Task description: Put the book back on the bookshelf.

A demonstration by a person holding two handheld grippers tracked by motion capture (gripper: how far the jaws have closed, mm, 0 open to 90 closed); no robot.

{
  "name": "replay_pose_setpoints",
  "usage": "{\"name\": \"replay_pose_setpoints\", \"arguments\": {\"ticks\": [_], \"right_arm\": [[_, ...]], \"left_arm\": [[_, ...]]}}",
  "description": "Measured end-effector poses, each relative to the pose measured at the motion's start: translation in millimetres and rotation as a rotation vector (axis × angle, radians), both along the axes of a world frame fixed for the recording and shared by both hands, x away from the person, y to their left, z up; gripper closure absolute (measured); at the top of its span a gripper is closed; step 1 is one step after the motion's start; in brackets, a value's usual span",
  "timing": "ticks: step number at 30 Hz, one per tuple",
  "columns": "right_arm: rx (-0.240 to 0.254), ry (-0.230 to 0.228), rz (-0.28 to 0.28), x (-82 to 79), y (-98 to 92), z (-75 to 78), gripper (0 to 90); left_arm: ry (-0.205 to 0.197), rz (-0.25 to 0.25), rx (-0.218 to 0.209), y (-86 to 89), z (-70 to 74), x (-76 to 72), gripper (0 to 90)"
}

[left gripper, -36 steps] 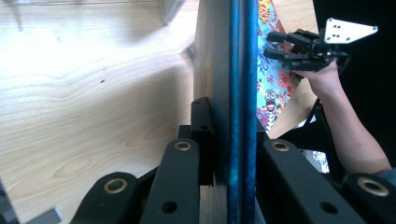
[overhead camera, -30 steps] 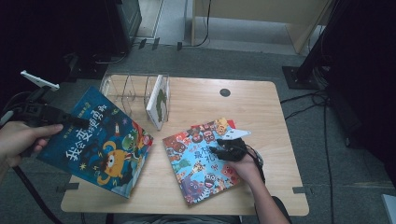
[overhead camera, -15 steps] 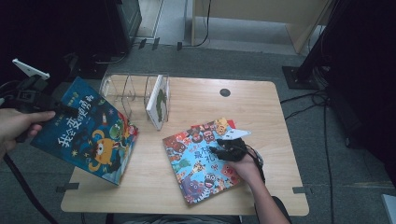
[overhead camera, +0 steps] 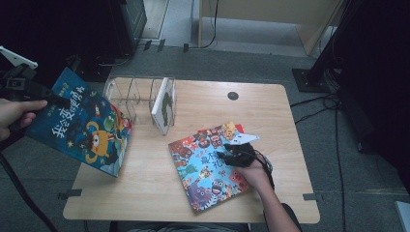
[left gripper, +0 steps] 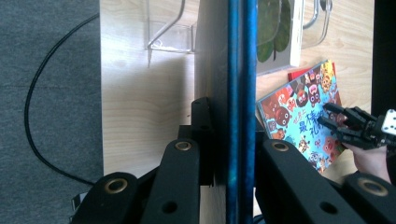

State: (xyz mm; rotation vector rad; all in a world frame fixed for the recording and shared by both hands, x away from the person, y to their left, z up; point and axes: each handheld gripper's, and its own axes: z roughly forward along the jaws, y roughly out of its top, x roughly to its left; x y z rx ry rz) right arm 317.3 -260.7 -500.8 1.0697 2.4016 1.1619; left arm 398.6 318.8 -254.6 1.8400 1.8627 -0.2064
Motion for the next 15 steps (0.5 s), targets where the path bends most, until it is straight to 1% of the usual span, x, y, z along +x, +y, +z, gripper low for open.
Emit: {"name": "replay_pose_setpoints", "arguments": {"ticks": [4,9,14,15], "right_arm": [[0.003,-0.003,0.000,-0.4,0.0,-0.5,52.0],[0.002,-0.011,0.002,-1.7,0.1,-1.2,51.9],[0.002,-0.015,-0.003,-2.0,0.4,-1.4,52.0],[0.004,-0.013,-0.005,-2.1,0.5,-1.3,52.0]], "left_arm": [[0.008,0.003,0.012,2.3,0.1,8.4,82.5],[-0.010,0.013,0.011,8.5,7.3,11.7,82.6],[-0.031,0.032,0.005,4.3,6.7,25.9,82.5],[-0.035,0.030,0.005,3.0,6.6,28.7,82.5]]}}
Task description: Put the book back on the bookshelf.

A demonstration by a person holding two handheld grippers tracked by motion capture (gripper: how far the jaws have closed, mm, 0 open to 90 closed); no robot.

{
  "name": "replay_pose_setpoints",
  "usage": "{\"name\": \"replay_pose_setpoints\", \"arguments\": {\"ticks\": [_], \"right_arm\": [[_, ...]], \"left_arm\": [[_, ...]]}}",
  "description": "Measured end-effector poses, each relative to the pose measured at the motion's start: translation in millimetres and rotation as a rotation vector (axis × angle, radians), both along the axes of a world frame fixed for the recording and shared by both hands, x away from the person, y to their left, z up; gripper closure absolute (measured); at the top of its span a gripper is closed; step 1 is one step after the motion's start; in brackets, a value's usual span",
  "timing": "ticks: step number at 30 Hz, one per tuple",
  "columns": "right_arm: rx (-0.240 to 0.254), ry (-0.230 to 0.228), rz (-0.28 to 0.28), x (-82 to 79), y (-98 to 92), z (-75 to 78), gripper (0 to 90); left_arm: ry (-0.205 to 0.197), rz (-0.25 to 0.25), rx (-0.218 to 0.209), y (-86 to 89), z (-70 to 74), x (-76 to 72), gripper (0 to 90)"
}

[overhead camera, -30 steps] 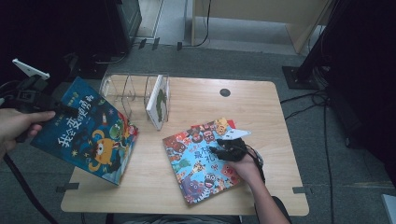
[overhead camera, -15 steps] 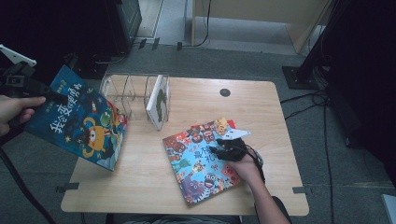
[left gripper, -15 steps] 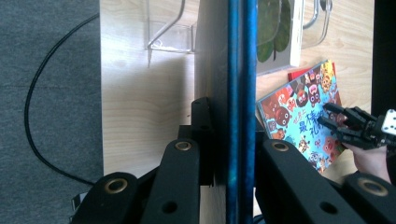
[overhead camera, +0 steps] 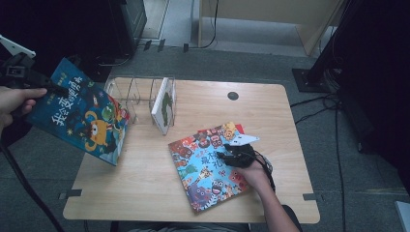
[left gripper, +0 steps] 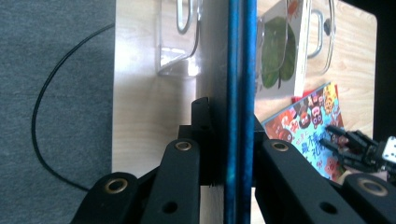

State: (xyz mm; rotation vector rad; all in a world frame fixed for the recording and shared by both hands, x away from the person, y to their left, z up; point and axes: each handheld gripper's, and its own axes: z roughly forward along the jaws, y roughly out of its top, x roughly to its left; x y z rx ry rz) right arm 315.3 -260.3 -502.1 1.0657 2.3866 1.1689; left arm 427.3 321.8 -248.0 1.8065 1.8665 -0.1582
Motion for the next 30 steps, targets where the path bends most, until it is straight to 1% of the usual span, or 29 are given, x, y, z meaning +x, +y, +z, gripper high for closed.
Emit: {"name": "replay_pose_setpoints", "arguments": {"ticks": [3,7,11,15,20,22,23,25,30], "right_arm": [[-0.003,-0.002,-0.004,-0.4,0.4,0.0,51.9],[-0.008,-0.006,-0.008,-0.4,1.6,-0.1,52.0],[-0.016,-0.013,0.000,-0.3,2.7,-0.2,51.3],[-0.020,-0.014,-0.004,-1.1,3.1,-0.1,51.1],[-0.035,-0.019,-0.011,-2.7,5.0,0.2,50.9],[-0.032,-0.021,-0.019,-3.8,5.1,-0.1,50.9],[-0.034,-0.023,-0.022,-4.7,4.8,-0.2,50.9],[-0.034,-0.025,-0.033,-7.6,4.4,-0.3,50.9],[-0.035,-0.027,-0.057,-15.4,-0.6,-0.6,50.2]], "left_arm": [[-0.002,0.012,0.002,-2.8,-0.2,8.2,82.5],[-0.003,0.012,0.009,-6.1,-1.4,20.9,82.2],[-0.016,0.019,0.015,-7.7,-2.7,33.1,82.6],[-0.022,0.002,0.020,-12.7,-4.9,43.6,82.3],[-0.017,-0.025,0.016,-20.0,-11.4,58.1,82.0],[-0.018,-0.034,0.018,-21.7,-13.8,63.6,81.6],[-0.025,-0.039,0.021,-22.4,-14.7,66.0,81.6],[-0.038,-0.041,0.006,-20.9,-15.8,69.7,81.0],[-0.032,-0.028,0.016,-15.3,-18.4,73.3,81.8]]}}
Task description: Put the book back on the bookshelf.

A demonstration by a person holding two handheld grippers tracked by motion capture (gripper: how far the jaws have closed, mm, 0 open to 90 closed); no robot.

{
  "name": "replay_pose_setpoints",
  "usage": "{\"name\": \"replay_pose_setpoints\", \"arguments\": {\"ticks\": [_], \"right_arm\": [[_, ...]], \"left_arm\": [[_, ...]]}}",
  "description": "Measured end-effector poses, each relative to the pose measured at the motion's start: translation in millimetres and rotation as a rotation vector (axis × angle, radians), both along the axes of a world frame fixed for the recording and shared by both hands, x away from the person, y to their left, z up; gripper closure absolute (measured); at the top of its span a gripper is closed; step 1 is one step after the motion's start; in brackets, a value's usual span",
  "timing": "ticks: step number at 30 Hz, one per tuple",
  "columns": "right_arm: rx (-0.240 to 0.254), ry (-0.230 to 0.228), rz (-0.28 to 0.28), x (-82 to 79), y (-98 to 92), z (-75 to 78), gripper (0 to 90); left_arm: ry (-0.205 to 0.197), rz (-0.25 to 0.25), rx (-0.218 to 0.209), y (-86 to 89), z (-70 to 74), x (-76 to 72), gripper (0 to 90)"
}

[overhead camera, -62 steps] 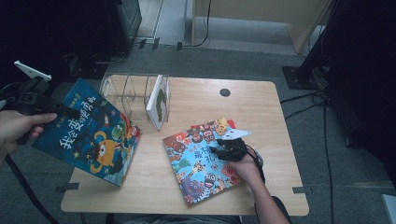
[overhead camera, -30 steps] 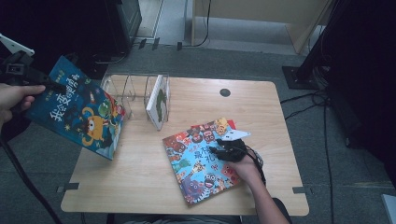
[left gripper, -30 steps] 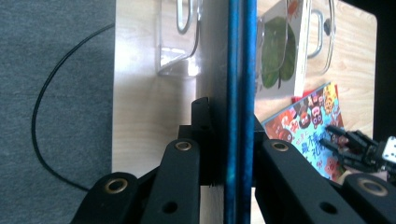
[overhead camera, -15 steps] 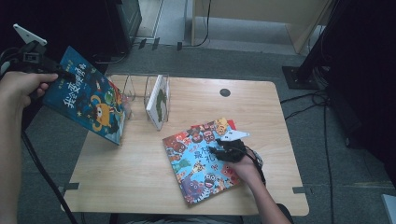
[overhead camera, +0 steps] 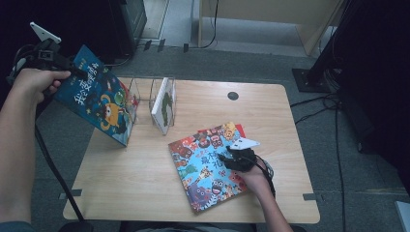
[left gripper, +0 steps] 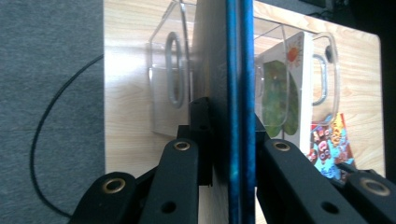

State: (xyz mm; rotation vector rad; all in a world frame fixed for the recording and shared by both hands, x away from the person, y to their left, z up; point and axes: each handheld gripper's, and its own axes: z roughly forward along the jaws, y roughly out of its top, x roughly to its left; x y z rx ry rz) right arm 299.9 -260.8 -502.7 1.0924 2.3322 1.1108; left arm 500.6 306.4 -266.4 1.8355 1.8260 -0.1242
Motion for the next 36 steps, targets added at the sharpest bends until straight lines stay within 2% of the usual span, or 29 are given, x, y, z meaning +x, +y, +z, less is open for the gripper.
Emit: {"name": "replay_pose_setpoints", "arguments": {"ticks": [3,6,8,9,14,19,21,23,29,33,36], "right_arm": [[0.001,-0.002,-0.012,-3.8,-3.9,-0.1,50.2],[0.003,-0.001,-0.021,-6.0,-6.2,-0.1,50.2],[0.010,0.005,-0.023,-6.2,-7.1,-0.1,50.2],[0.013,0.008,-0.027,-6.1,-7.5,0.0,50.2],[0.043,0.026,-0.029,-5.5,-11.5,0.3,50.6],[0.075,0.026,-0.039,-4.7,-19.1,3.8,52.6],[0.079,0.021,-0.047,-3.0,-22.4,6.1,52.6],[0.085,0.020,-0.054,-0.4,-25.6,7.6,52.6],[0.093,0.021,-0.067,6.4,-33.8,9.1,52.6],[0.081,0.029,-0.073,7.0,-36.6,7.9,53.1],[0.106,0.011,-0.077,10.6,-38.8,7.7,54.1]], "left_arm": [[-0.014,-0.012,-0.018,2.7,-1.8,-1.6,79.9],[-0.032,-0.020,-0.010,4.5,-3.4,-4.3,74.8],[-0.033,-0.032,-0.050,7.8,-5.5,-6.6,69.9],[-0.036,-0.033,-0.057,8.9,-6.2,-8.2,67.2],[-0.031,-0.041,-0.051,12.5,-5.6,-17.1,57.0],[-0.062,-0.027,-0.005,13.2,-1.4,-36.6,52.3],[-0.071,-0.038,-0.025,13.3,-2.7,-46.2,53.3],[-0.078,-0.054,-0.016,11.8,-3.3,-55.9,52.5],[-0.105,-0.058,-0.029,13.3,-5.8,-82.2,48.9],[-0.107,-0.065,-0.008,12.1,-16.7,-101.5,48.7],[-0.123,-0.065,-0.017,10.6,-22.2,-115.3,48.6]]}}
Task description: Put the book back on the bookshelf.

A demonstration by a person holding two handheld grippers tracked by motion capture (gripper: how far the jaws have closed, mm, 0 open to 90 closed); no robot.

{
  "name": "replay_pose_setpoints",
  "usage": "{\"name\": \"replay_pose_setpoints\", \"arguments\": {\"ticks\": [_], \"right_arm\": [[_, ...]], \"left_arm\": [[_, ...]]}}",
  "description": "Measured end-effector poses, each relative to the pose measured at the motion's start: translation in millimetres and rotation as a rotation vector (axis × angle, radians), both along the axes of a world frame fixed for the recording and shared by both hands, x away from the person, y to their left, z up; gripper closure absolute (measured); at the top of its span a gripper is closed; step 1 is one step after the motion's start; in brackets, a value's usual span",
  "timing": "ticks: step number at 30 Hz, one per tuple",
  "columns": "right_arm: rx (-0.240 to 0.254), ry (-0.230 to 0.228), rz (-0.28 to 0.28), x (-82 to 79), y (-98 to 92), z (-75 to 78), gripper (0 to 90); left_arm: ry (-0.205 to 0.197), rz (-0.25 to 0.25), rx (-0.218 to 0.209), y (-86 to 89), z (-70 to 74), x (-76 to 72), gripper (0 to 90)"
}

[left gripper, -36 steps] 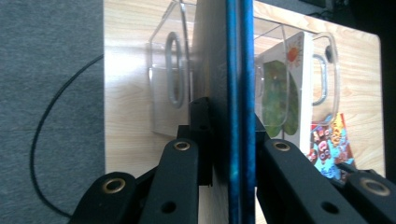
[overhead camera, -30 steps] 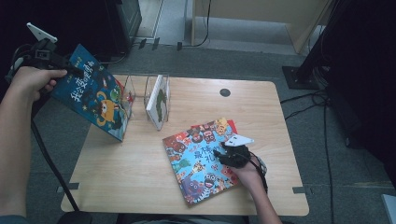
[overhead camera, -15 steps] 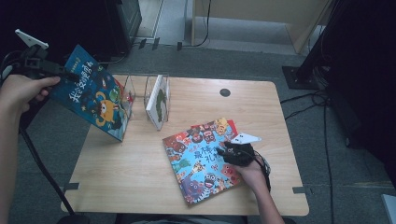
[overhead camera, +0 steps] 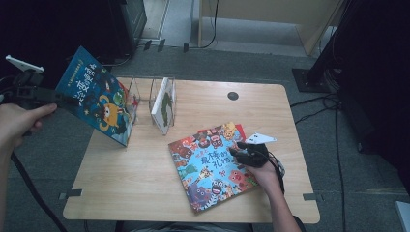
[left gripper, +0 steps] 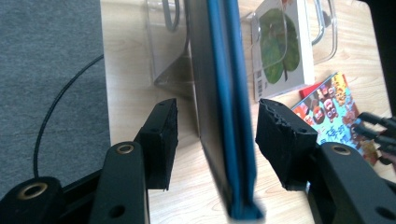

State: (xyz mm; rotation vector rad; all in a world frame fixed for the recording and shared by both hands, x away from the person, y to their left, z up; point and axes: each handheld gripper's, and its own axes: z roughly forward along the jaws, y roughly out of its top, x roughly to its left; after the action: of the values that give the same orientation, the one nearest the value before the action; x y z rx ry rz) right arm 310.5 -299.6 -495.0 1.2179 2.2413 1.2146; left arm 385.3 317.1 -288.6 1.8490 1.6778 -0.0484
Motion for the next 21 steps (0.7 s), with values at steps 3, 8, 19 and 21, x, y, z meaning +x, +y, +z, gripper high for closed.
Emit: {"name": "replay_pose_setpoints", "arguments": {"ticks": [3,8,19,21], "right_arm": [[-0.011,0.034,-0.007,7.6,0.8,1.1,54.0],[-0.008,0.022,-0.002,15.5,1.2,-1.9,54.5],[0.001,0.043,-0.010,29.3,2.9,-0.1,56.3],[0.008,0.044,-0.017,31.3,2.6,-0.4,56.7]], "left_arm": [[-0.011,-0.004,0.014,-2.3,-4.5,-13.2,49.9],[-0.064,0.004,0.033,-7.0,-8.0,-34.5,56.0],[-0.079,-0.047,0.046,-26.1,-25.6,-63.8,67.6],[-0.073,-0.054,0.040,-32.8,-30.8,-66.2,68.2]]}}
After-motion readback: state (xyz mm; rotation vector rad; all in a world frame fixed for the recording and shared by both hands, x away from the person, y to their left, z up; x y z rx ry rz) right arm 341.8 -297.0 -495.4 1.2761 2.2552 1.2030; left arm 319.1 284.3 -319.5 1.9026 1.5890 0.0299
